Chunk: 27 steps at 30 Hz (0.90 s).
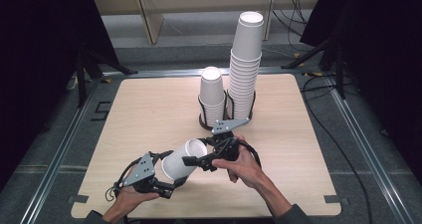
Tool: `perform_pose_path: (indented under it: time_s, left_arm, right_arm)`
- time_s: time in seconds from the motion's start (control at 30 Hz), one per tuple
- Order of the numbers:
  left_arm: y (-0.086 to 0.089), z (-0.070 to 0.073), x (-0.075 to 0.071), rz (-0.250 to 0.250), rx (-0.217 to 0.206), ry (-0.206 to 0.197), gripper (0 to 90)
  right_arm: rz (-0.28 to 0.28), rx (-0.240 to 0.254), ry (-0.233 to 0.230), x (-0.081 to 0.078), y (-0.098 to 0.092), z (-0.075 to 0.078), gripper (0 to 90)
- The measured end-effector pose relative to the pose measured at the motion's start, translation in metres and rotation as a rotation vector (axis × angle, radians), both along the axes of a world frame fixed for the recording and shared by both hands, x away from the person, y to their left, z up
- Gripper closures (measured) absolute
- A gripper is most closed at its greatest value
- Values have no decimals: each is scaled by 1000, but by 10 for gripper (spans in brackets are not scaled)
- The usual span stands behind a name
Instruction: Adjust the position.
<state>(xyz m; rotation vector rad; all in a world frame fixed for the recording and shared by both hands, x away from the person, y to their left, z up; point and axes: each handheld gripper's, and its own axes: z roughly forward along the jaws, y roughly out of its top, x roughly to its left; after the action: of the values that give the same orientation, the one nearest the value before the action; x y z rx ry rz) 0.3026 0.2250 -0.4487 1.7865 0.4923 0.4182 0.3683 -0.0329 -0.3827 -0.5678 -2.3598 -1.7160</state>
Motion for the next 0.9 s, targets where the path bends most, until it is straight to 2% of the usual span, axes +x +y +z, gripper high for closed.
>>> perform_pose_path:
  time_s: [0.03, 0.1, 0.17, 0.2, 0.23, 0.27, 0.3, 0.33, 0.37, 0.4, 0.47, 0.6, 0.67, 0.7, 0.87, 0.9]
  left_arm:
    - [0, -1, 1, -6, 5, -2, 97]
    - [0, -3, 1, -18, 41, 16, 99]
    - [-1, -4, 2, -23, 47, 24, 101]
    - [-2, -4, 2, -31, 46, 27, 102]
    - [-2, -4, 1, -36, 72, 33, 103]
    - [-3, -4, 1, -45, 78, 35, 103]
    - [-4, -5, 1, -52, 82, 34, 103]
    - [-4, -4, 1, -53, 106, 42, 104]
    - [-5, -6, 1, -64, 112, 48, 104]
    - [-5, -6, 0, -67, 137, 53, 104]
    - [-6, -7, 0, -75, 166, 58, 104]
    - [-8, -7, -1, -89, 171, 60, 104]
    - [-7, -7, -1, -97, 188, 52, 104]
    - [-8, -7, -1, -99, 178, 55, 104]
    - [-8, -6, -2, -108, 204, 49, 104]
    - [-8, -6, -2, -117, 200, 48, 104]
  right_arm:
    - [1, -27, -26, -1, 0, 1, 215]
    - [-11, -84, -93, -2, -2, 7, 180]
    - [0, -138, -152, -3, -4, 13, 163]
    - [9, -154, -149, -5, -5, 16, 161]
    - [14, -178, -177, -6, -6, 18, 161]
    - [22, -210, -212, -8, -7, 21, 160]
    - [29, -233, -227, -9, -7, 22, 160]
    - [37, -260, -229, -11, -7, 23, 160]
    - [54, -281, -260, -11, -6, 24, 160]
    - [72, -321, -276, -13, -5, 24, 162]
    - [96, -361, -293, -15, -4, 24, 169]
    - [136, -445, -287, -21, 3, 19, 174]
    - [156, -469, -314, -20, 6, 17, 181]
    - [160, -476, -319, -21, 8, 15, 181]
    - [175, -505, -275, -22, 12, 10, 182]
    - [194, -502, -307, -20, 13, 9, 185]
